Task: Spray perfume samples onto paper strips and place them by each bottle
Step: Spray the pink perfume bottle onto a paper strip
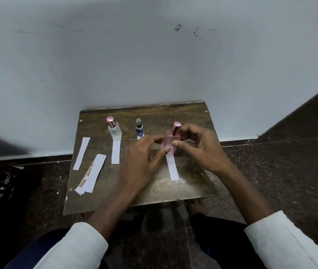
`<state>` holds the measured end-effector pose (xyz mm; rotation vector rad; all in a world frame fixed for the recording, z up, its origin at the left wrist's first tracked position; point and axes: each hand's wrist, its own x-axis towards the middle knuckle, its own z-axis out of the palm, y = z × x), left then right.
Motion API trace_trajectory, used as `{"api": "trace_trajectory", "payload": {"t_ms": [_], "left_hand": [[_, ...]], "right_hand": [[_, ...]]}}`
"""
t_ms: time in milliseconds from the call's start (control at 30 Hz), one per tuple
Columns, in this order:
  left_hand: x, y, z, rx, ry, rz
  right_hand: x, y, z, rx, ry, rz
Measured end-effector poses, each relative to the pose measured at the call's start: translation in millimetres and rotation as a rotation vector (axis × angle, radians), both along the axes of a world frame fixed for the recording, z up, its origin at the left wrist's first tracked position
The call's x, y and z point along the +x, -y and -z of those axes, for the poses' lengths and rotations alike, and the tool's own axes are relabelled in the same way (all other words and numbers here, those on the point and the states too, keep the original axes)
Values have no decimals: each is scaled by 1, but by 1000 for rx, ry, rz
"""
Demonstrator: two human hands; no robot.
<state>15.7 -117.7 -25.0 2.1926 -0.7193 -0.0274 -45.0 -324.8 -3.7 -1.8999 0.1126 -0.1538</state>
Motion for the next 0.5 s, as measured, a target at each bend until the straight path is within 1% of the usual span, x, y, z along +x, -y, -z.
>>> {"api": "trace_trajectory", "payload": {"t_ms": [167,300,400,500], "left_hand": [[-1,-1,1,-21,31,-11],[1,-1,4,-12,33,-1],[3,-1,6,7,43,-5],[4,-2,8,11,40,-5]], "right_hand": [[-2,-1,0,25,25,-6],[3,-2,-2,111,48,91],[5,0,-2,100,57,125],[6,1,-2,83,68,114]]}}
